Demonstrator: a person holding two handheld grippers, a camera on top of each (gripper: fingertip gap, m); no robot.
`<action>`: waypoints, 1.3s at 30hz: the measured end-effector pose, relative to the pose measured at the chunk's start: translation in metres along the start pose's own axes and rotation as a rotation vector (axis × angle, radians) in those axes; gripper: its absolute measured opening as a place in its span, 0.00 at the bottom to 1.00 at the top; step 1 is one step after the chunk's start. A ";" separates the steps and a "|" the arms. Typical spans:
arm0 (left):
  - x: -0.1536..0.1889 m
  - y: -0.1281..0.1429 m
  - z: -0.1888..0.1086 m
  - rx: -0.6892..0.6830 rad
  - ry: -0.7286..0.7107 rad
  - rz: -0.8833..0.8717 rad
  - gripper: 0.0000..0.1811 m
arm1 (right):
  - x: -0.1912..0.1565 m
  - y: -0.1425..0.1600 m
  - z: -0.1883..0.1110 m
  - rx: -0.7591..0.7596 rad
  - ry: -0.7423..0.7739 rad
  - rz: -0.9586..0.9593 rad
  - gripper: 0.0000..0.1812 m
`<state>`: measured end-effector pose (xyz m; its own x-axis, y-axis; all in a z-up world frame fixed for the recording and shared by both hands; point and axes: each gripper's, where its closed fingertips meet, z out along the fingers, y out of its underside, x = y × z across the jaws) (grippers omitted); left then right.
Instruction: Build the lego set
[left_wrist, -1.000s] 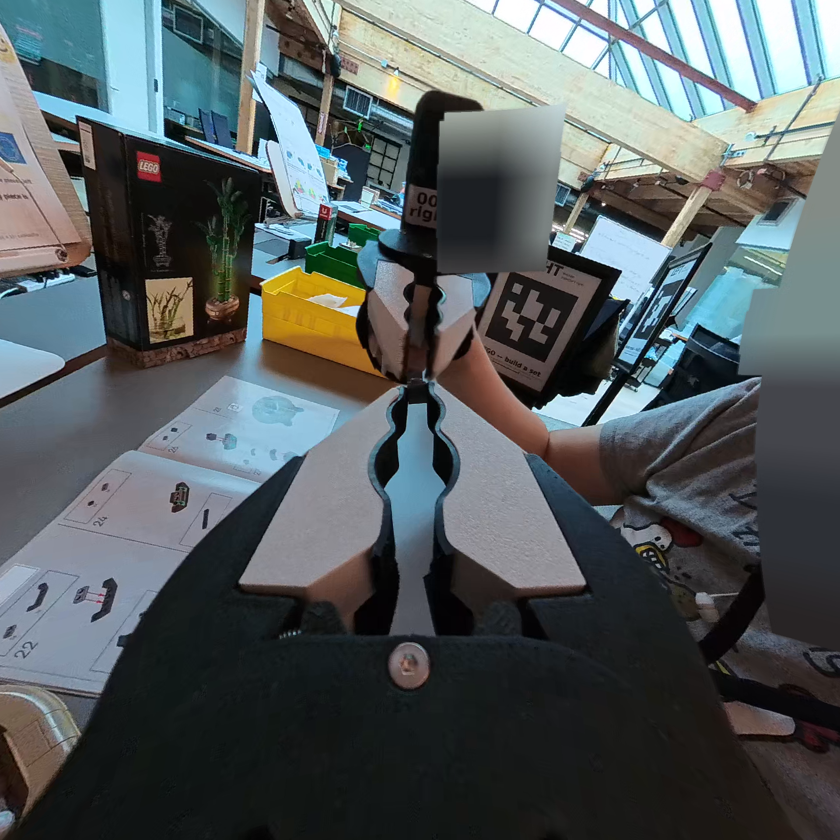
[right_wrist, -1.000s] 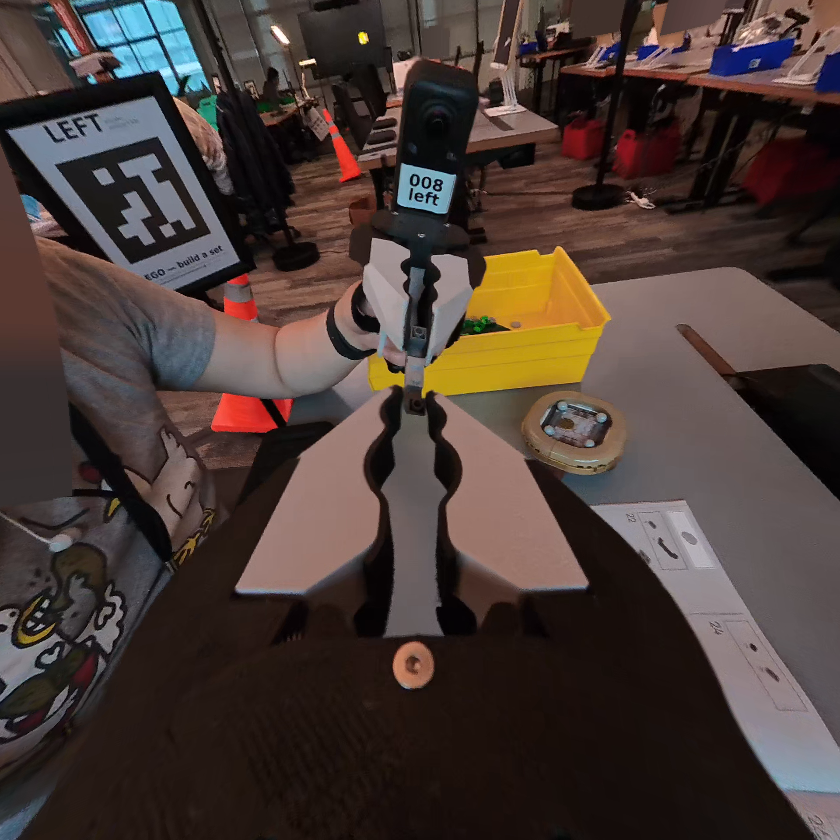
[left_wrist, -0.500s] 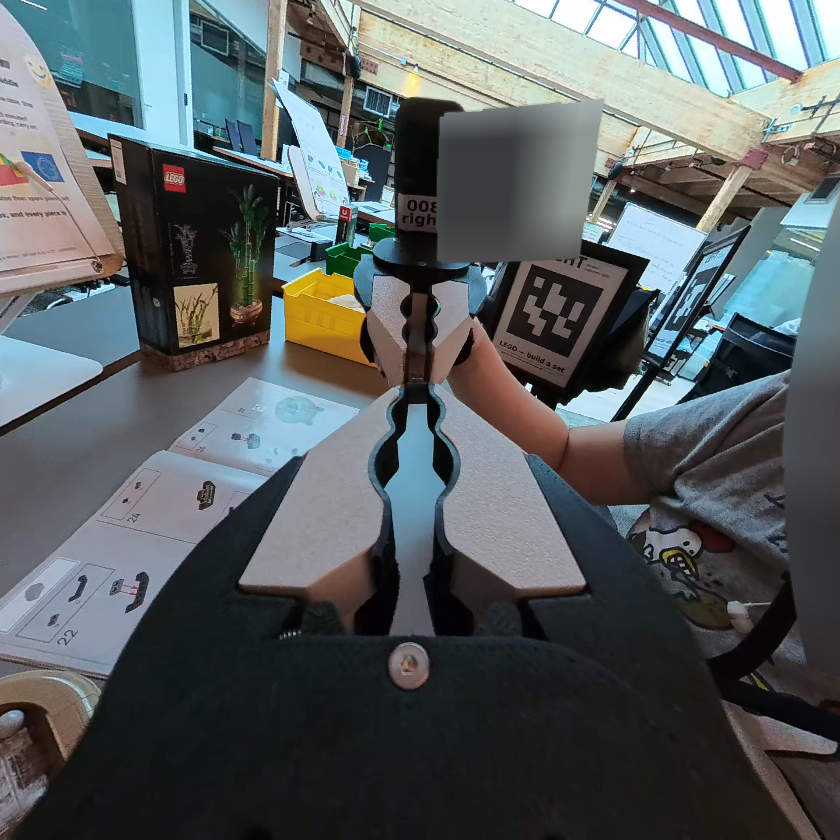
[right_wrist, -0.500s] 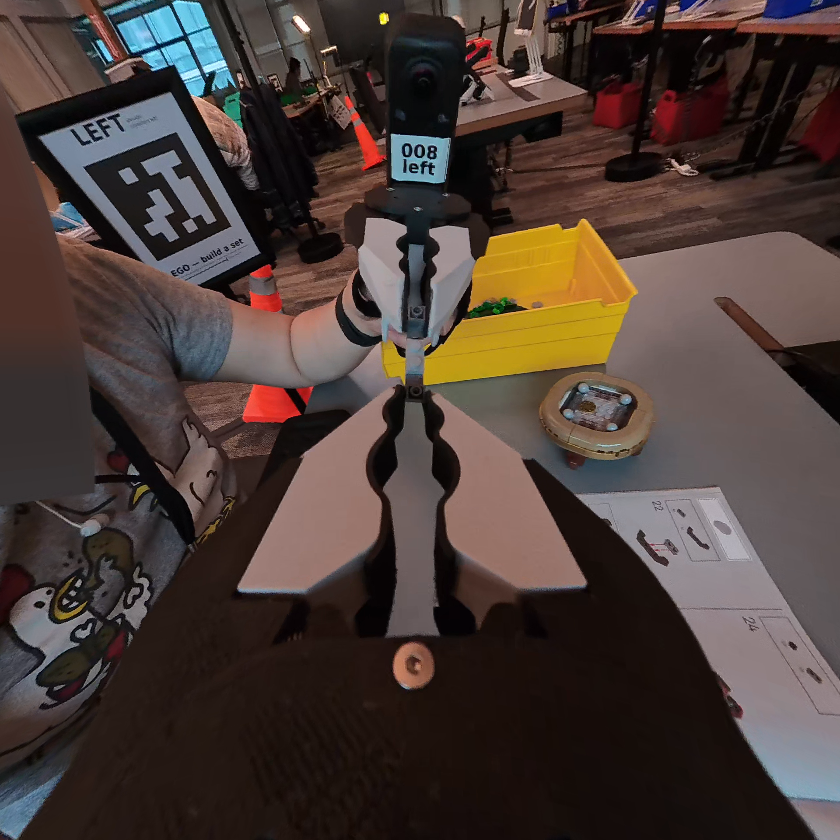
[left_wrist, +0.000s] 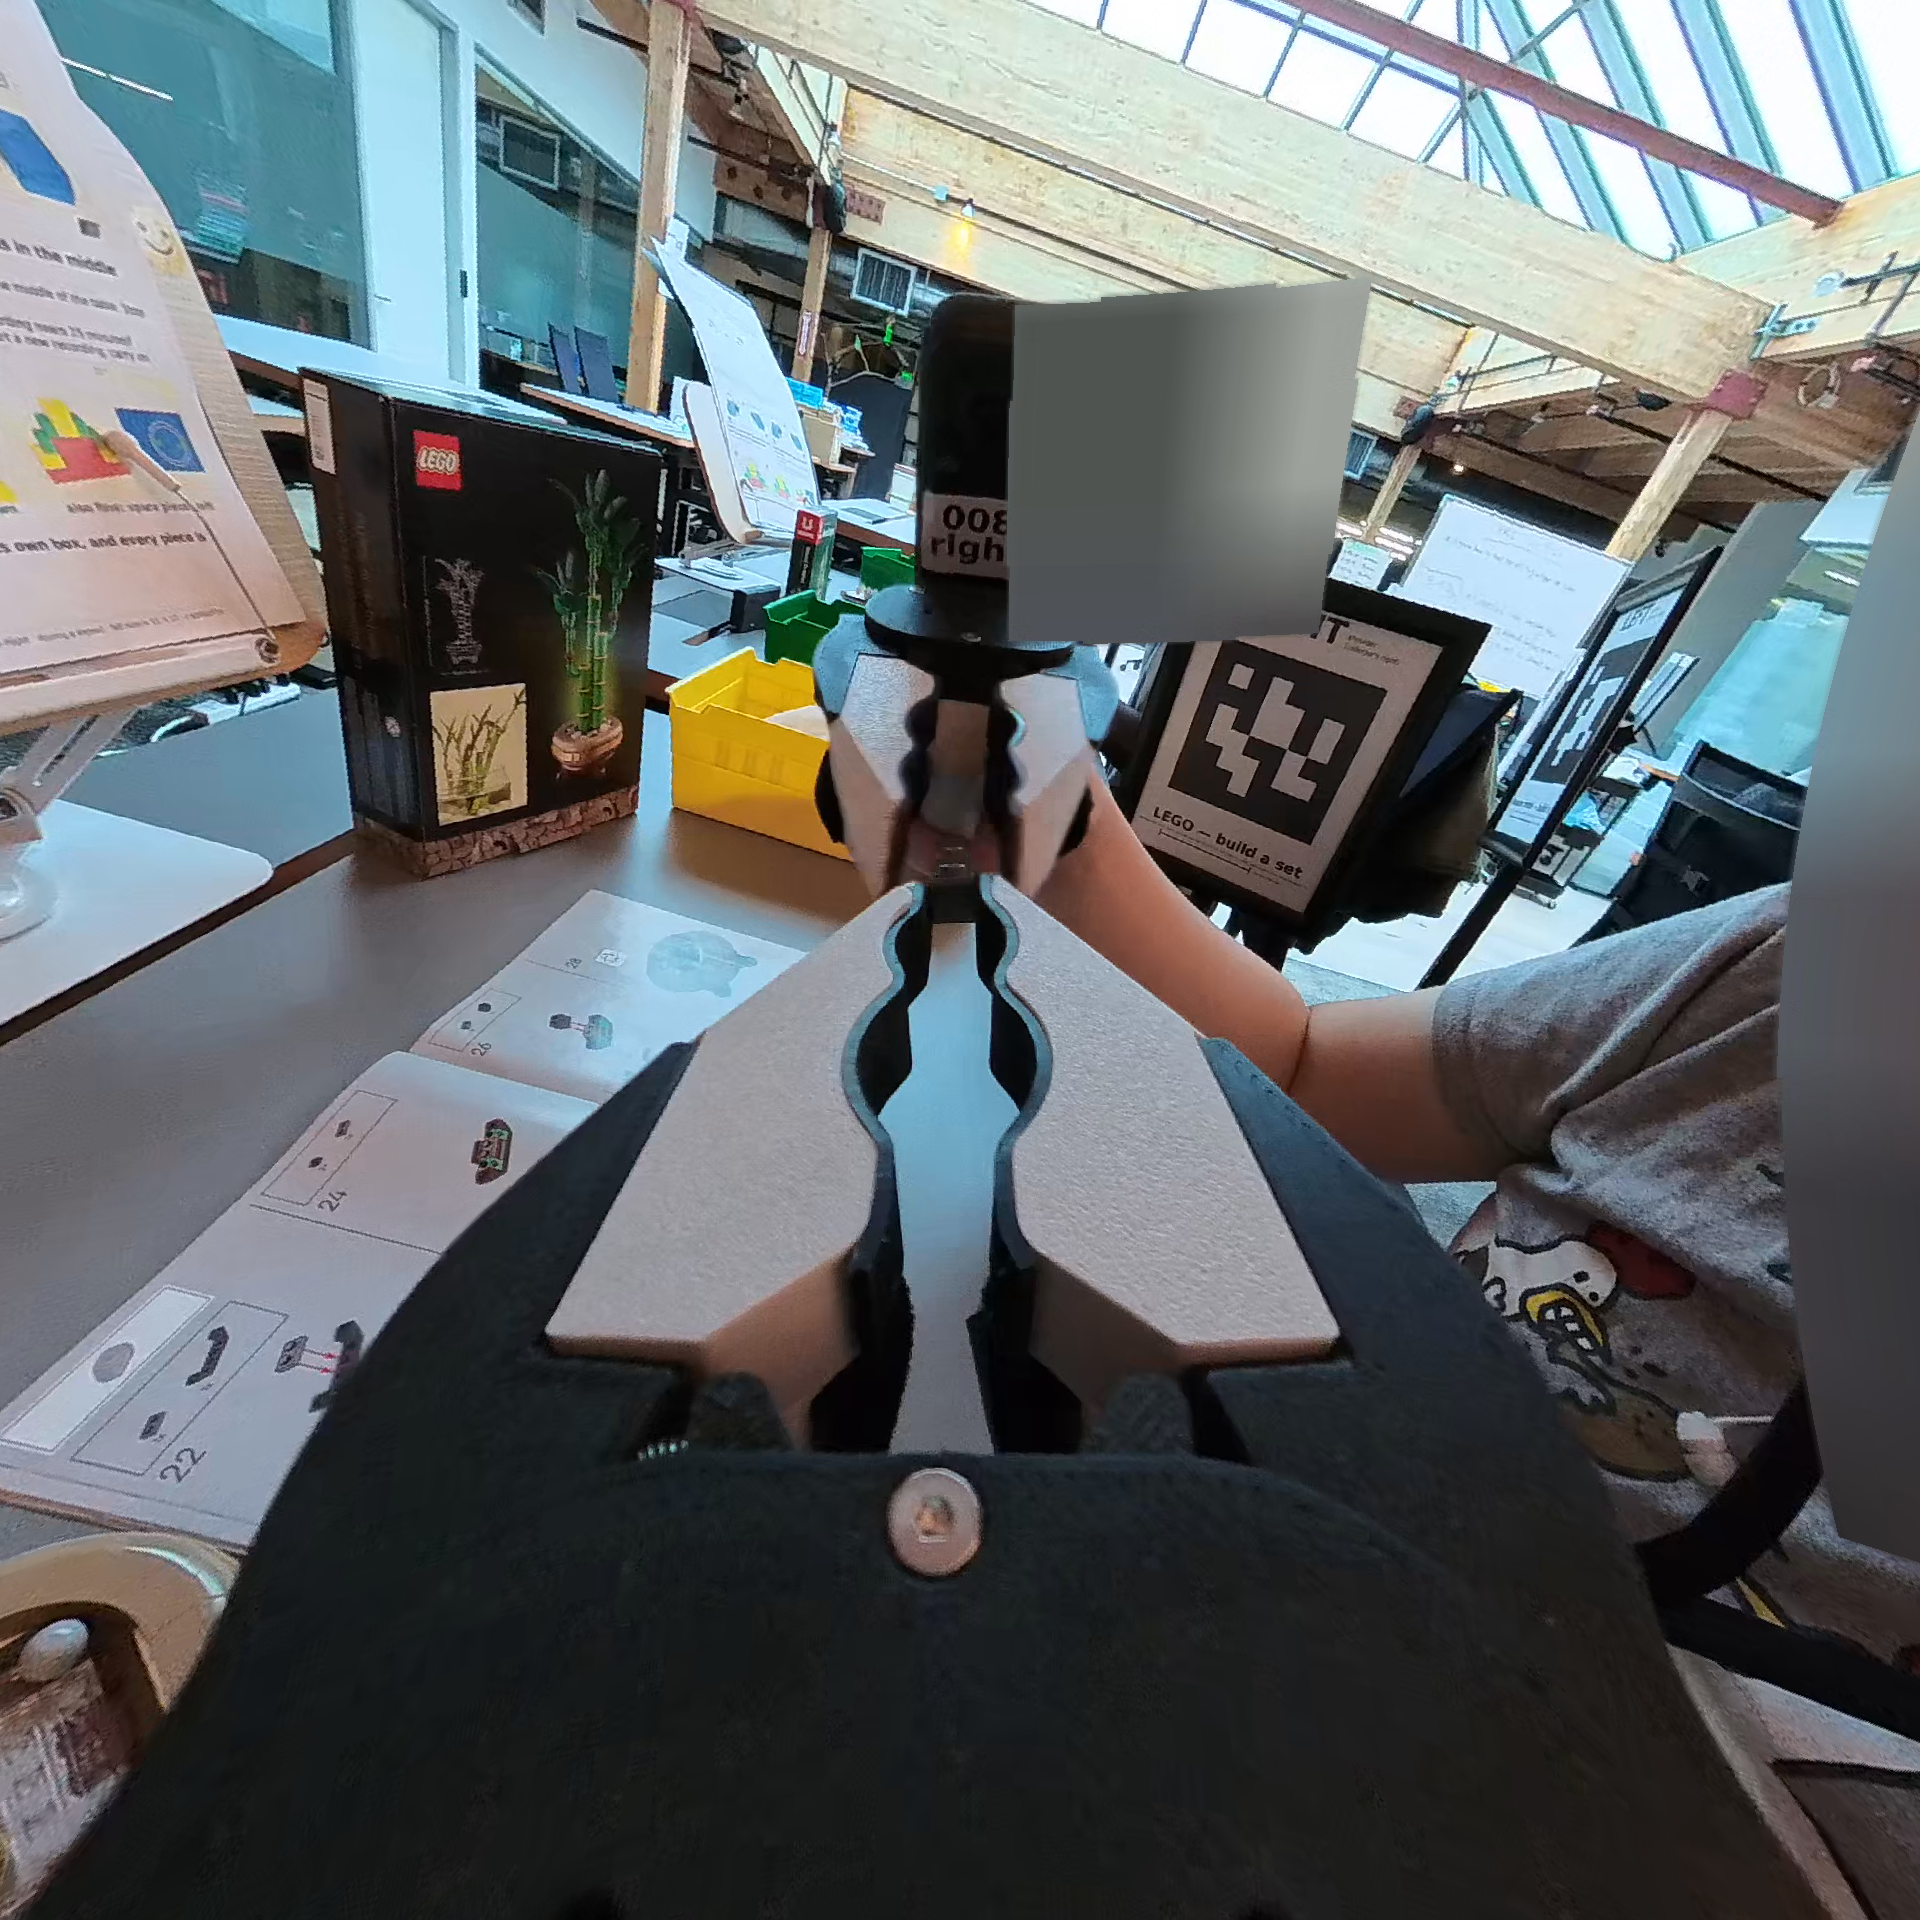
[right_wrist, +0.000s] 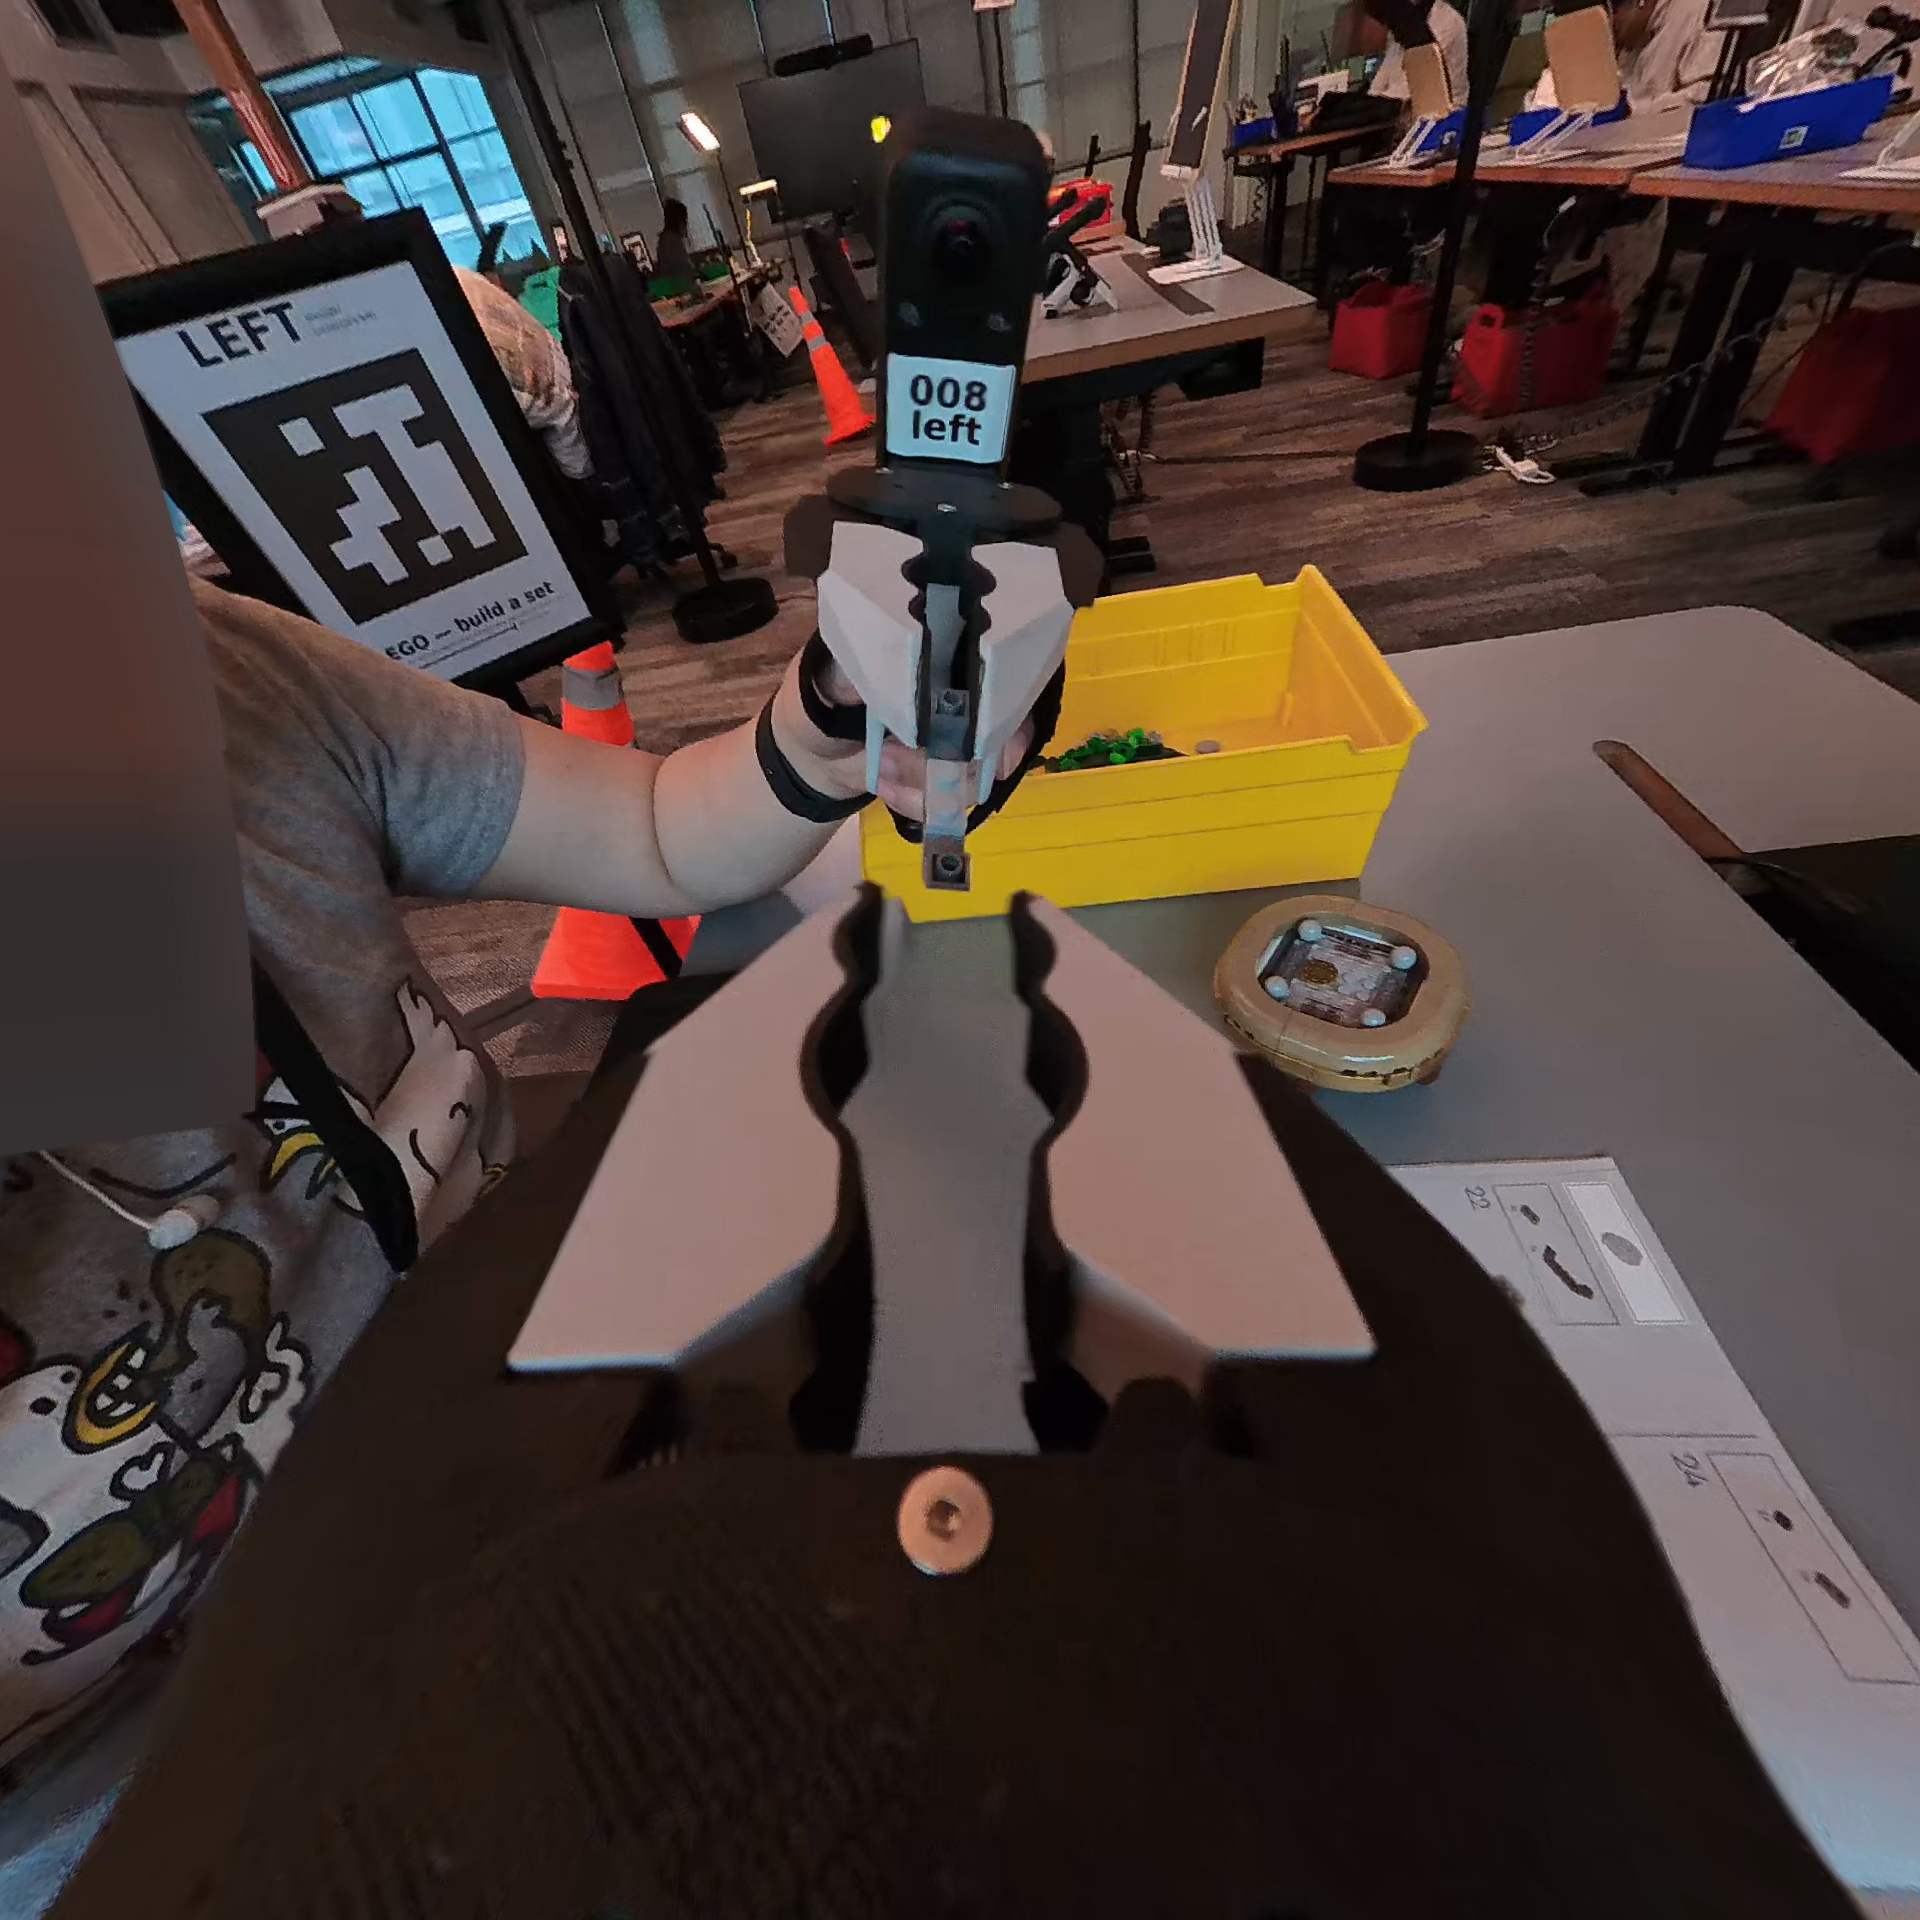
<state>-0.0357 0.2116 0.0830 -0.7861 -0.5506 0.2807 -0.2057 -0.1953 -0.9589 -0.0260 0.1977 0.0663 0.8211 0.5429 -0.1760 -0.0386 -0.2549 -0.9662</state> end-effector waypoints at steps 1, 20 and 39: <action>-0.001 0.000 0.000 -0.002 -0.002 0.001 0.03 | 0.001 0.001 0.001 -0.002 0.000 0.009 0.16; 0.000 0.004 0.003 -0.013 0.012 -0.009 0.03 | -0.003 0.002 0.008 0.013 -0.048 -0.013 0.04; -0.024 -0.037 -0.046 0.039 -0.238 0.131 0.17 | 0.051 0.056 -0.026 -0.196 0.128 0.124 0.03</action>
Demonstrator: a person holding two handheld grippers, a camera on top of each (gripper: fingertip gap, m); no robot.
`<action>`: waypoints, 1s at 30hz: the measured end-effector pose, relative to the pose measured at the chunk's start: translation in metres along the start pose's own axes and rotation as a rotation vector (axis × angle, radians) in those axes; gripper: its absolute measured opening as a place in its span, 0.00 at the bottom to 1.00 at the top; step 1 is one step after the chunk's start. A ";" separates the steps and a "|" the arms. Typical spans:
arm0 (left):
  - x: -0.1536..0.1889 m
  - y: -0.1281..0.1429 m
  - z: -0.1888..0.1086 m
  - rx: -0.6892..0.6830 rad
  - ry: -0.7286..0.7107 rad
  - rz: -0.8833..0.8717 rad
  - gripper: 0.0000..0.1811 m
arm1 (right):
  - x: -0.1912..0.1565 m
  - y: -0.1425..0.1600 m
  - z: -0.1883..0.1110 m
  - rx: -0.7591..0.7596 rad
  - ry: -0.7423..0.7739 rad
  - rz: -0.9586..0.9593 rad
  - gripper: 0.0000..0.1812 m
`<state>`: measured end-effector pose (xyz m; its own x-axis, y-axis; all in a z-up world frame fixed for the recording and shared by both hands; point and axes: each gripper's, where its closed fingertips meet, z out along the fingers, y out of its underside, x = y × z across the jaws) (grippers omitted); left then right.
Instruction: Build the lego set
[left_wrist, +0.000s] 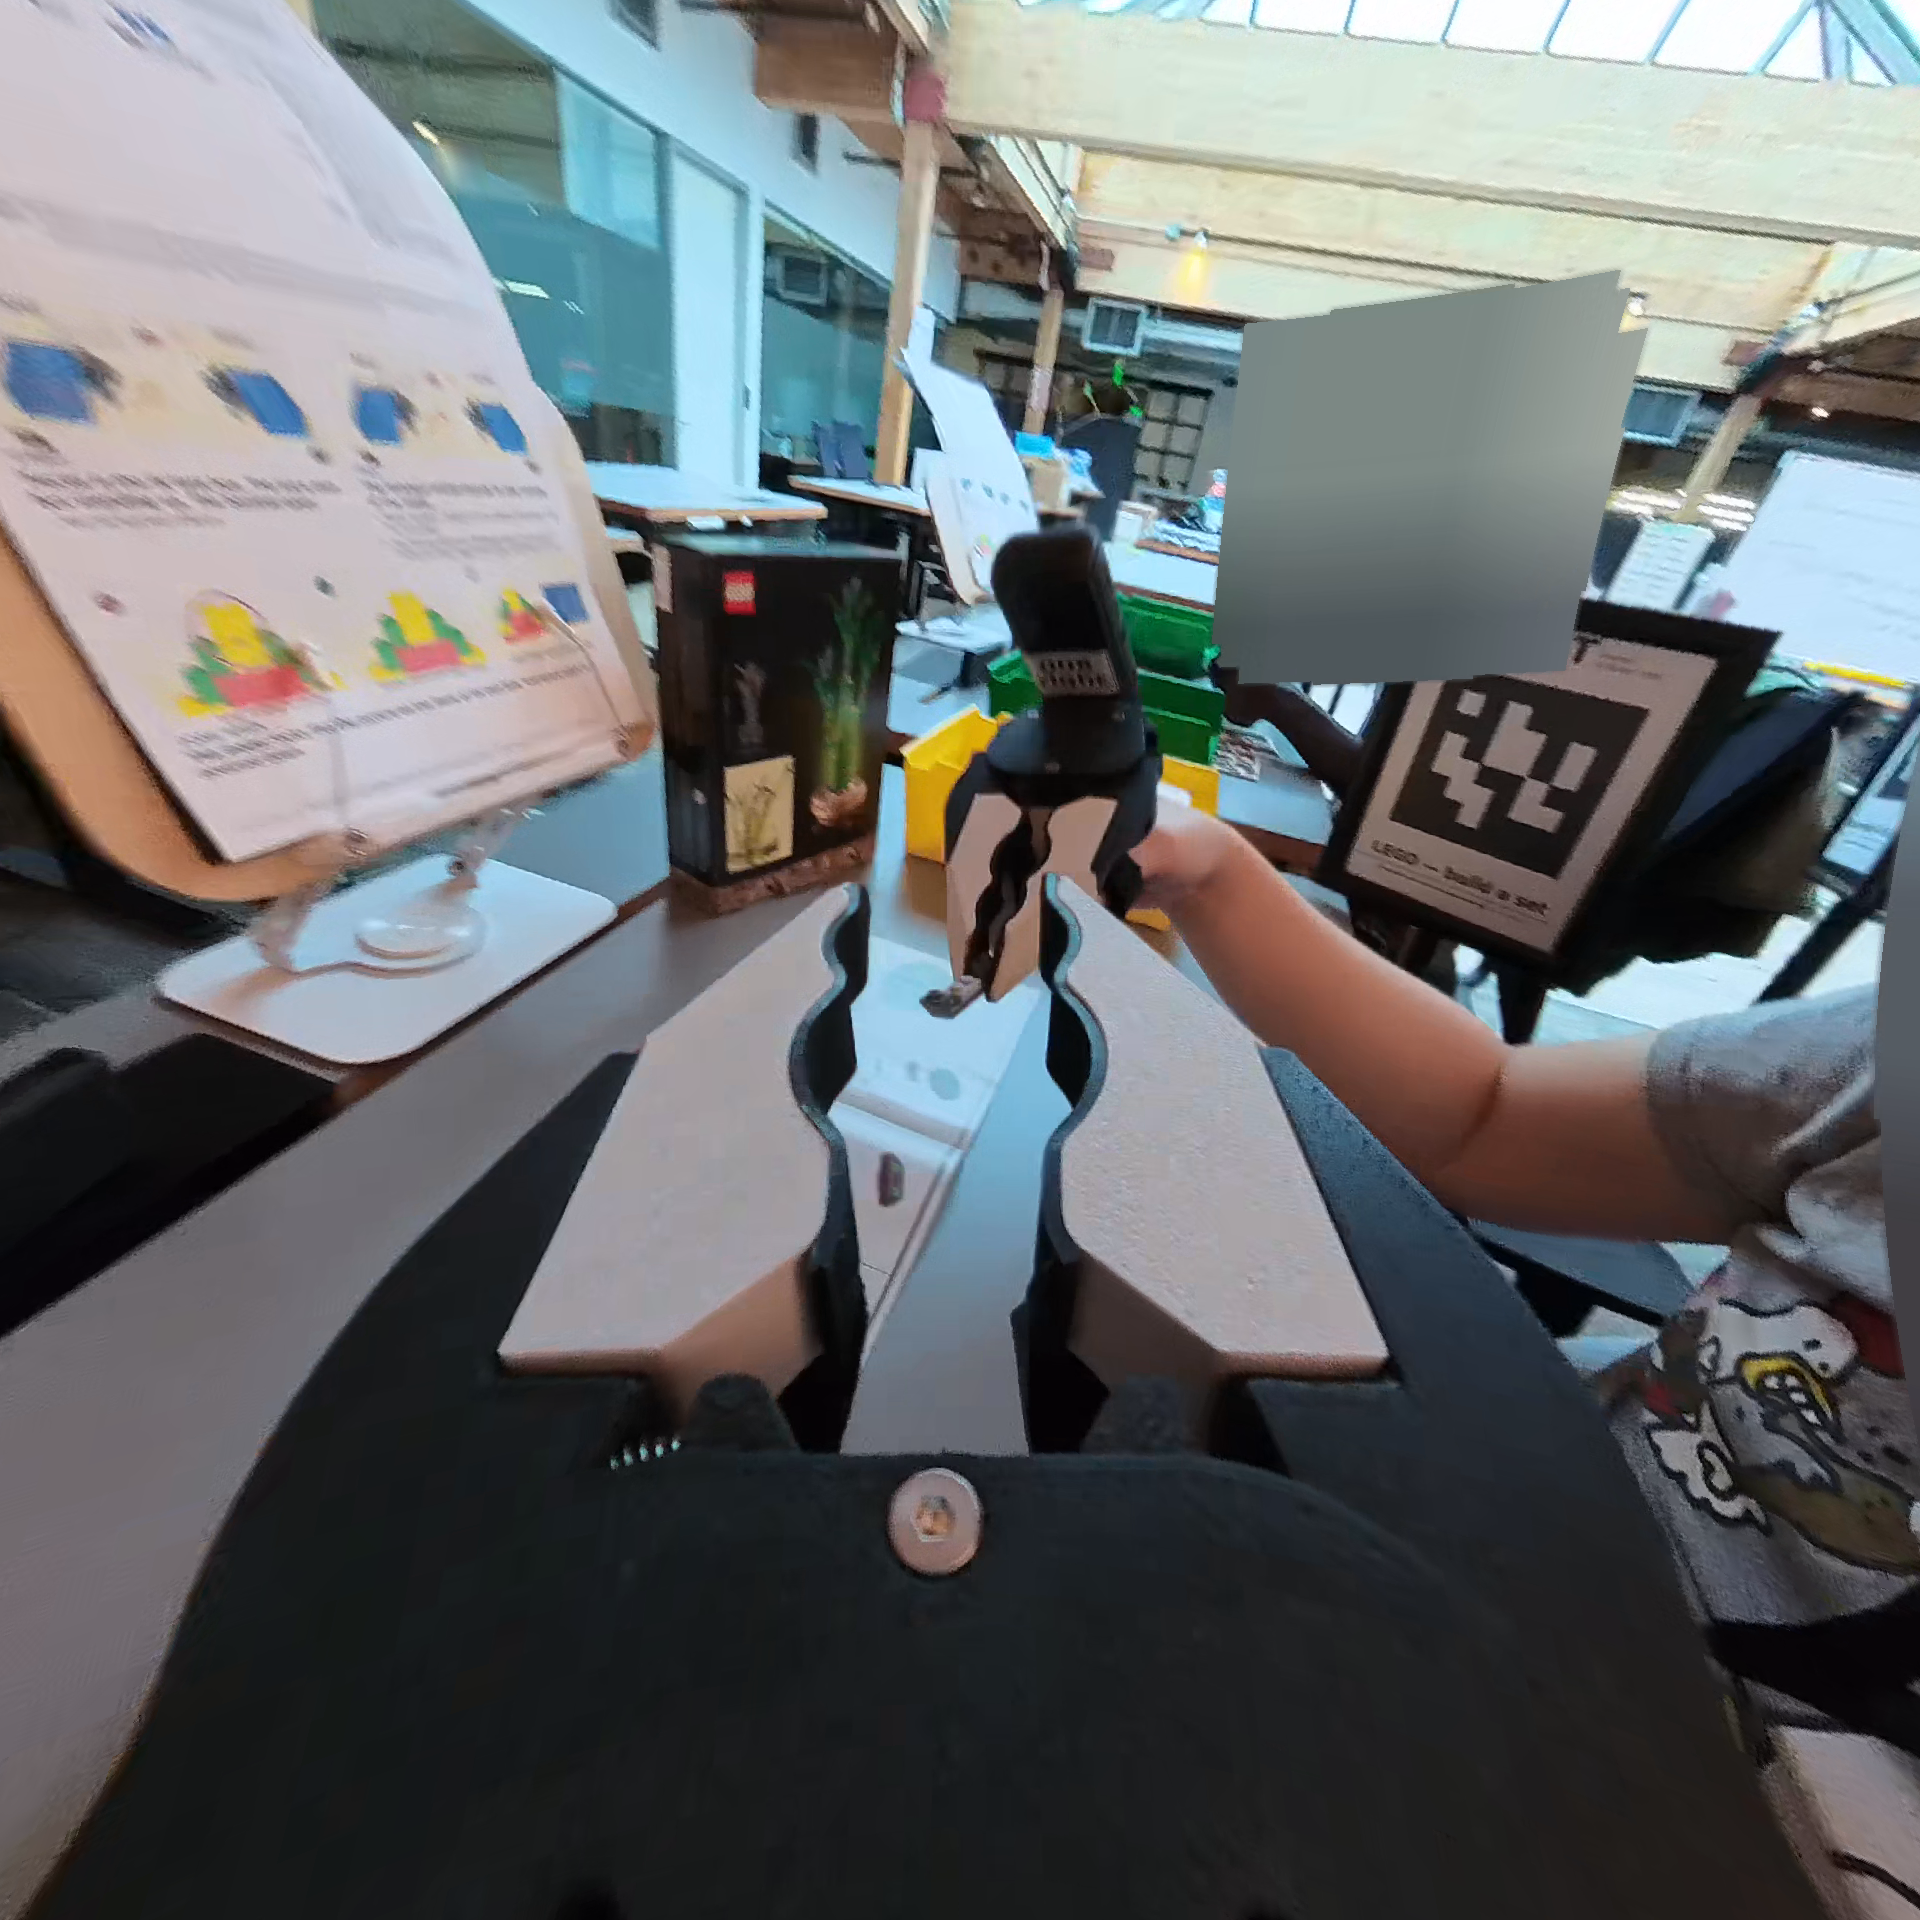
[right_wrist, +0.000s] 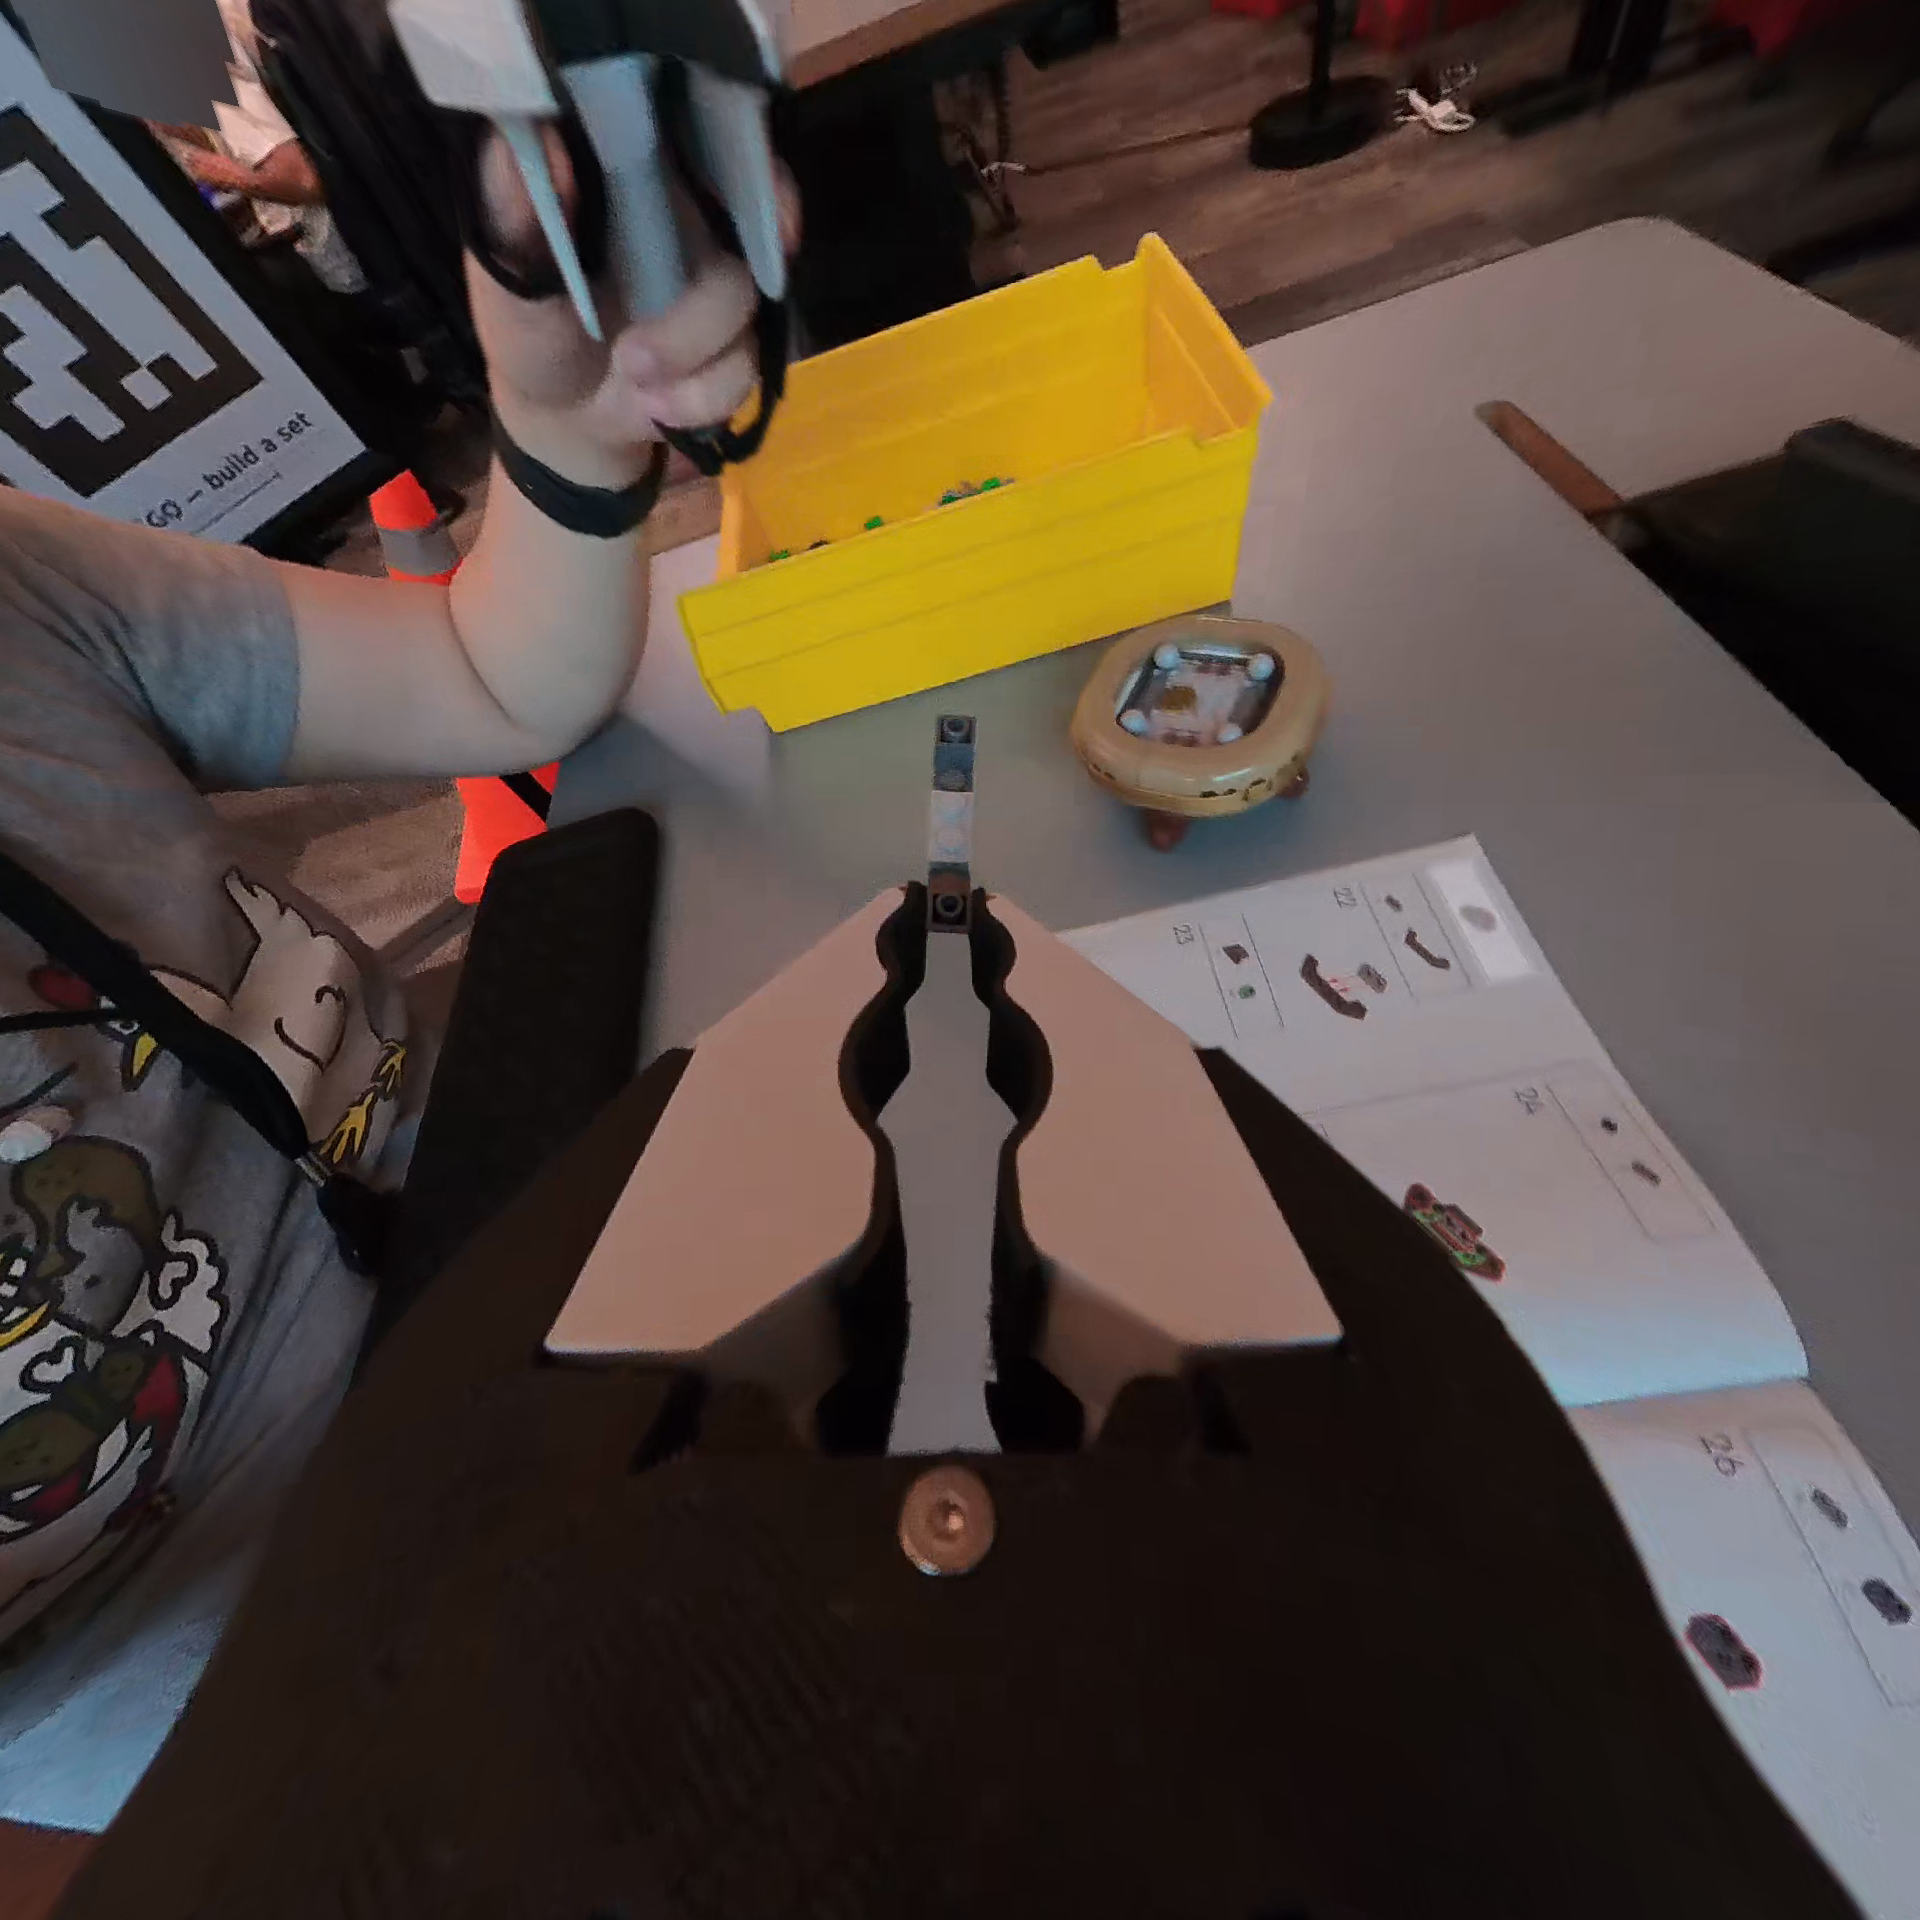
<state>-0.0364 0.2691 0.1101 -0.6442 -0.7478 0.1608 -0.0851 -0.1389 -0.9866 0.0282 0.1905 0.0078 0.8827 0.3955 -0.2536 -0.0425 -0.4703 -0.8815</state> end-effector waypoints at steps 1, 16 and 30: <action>-0.002 -0.007 -0.006 0.020 -0.016 0.008 0.17 | 0.003 0.000 -0.002 0.010 0.003 0.015 0.03; 0.004 -0.034 -0.031 0.080 -0.047 0.041 0.15 | 0.001 -0.001 -0.011 0.011 -0.002 0.055 0.03; 0.003 -0.034 -0.033 0.067 -0.070 0.054 0.15 | 0.004 0.002 -0.015 0.011 -0.007 0.105 0.03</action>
<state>-0.0605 0.2934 0.1436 -0.5913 -0.7987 0.1116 0.0002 -0.1386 -0.9904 0.0385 0.1796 0.0106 0.8699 0.3503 -0.3472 -0.1393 -0.5009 -0.8542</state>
